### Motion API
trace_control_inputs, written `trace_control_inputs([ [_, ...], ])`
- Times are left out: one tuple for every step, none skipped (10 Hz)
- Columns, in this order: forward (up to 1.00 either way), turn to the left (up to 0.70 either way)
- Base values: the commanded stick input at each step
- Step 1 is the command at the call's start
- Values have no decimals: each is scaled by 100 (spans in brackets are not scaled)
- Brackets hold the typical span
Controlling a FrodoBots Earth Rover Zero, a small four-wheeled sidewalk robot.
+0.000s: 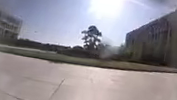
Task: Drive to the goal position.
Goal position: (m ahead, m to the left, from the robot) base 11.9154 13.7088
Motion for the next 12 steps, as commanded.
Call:
trace_control_inputs([
  [6,12],
  [6,11],
  [5,9],
  [6,2],
  [6,1],
  [6,0],
  [6,0],
  [6,0],
  [6,0],
  [6,0],
  [6,0],
  [6,0],
])
